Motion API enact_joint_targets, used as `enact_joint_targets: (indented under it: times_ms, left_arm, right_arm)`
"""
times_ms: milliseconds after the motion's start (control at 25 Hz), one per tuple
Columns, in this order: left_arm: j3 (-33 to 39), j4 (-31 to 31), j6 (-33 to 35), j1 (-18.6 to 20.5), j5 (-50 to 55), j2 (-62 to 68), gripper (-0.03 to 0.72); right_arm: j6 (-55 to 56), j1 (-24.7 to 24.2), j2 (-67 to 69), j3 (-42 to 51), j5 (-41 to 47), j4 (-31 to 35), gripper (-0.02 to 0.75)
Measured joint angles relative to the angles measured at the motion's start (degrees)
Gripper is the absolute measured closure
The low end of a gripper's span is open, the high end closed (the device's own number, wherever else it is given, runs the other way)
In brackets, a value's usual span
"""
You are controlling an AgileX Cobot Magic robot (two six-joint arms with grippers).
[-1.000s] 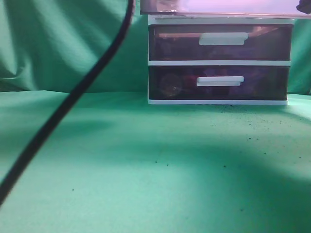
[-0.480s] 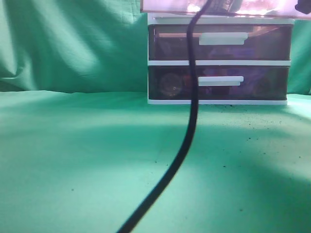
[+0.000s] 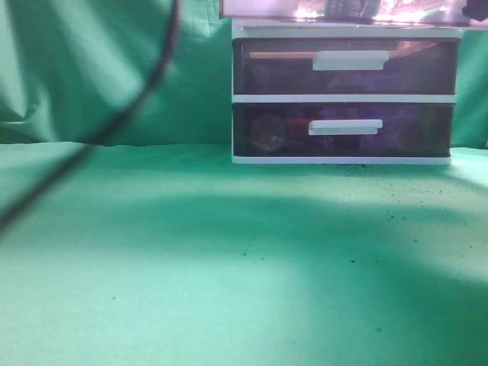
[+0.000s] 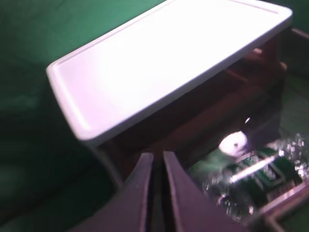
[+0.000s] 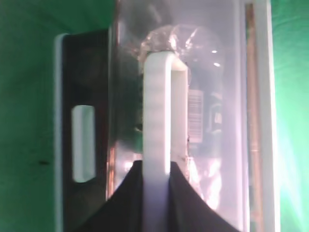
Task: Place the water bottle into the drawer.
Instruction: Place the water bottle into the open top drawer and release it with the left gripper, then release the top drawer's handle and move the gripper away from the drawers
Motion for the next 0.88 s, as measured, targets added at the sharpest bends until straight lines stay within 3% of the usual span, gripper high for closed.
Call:
enact_joint_targets:
  times_ms: [160, 200, 240, 320, 680, 880]
  left_arm:
    - [-0.2, -0.5, 0.1, 0.0, 17.4, -8.9, 0.688]
    - [-0.2, -0.5, 0.1, 0.0, 17.4, -8.9, 0.688]
    - [0.2, -1.0, 0.1, 0.0, 25.2, -13.2, 0.688]
    - [3.4, -1.6, 0.1, 0.0, 28.0, -17.0, 0.688]
    - [31.8, -12.4, -0.3, 0.0, 22.4, -31.3, 0.688]
    - [39.8, -14.3, -0.4, 0.0, 18.6, -37.5, 0.688]
  right_arm:
    - [-3.2, 0.0, 2.6, -6.5, 1.9, 0.6, 0.65]
    - [-4.5, 0.0, 3.6, -8.2, 2.8, 0.8, 0.65]
    - [-5.7, -0.3, 5.0, -10.2, 3.6, 1.0, 0.65]
    - [-6.9, -1.1, 8.3, -14.2, 4.6, 1.4, 0.65]
    - [-7.7, -5.5, 20.9, -30.4, 6.8, 0.5, 0.65]
    - [-7.2, -5.6, 23.2, -33.1, 6.7, 0.3, 0.65]
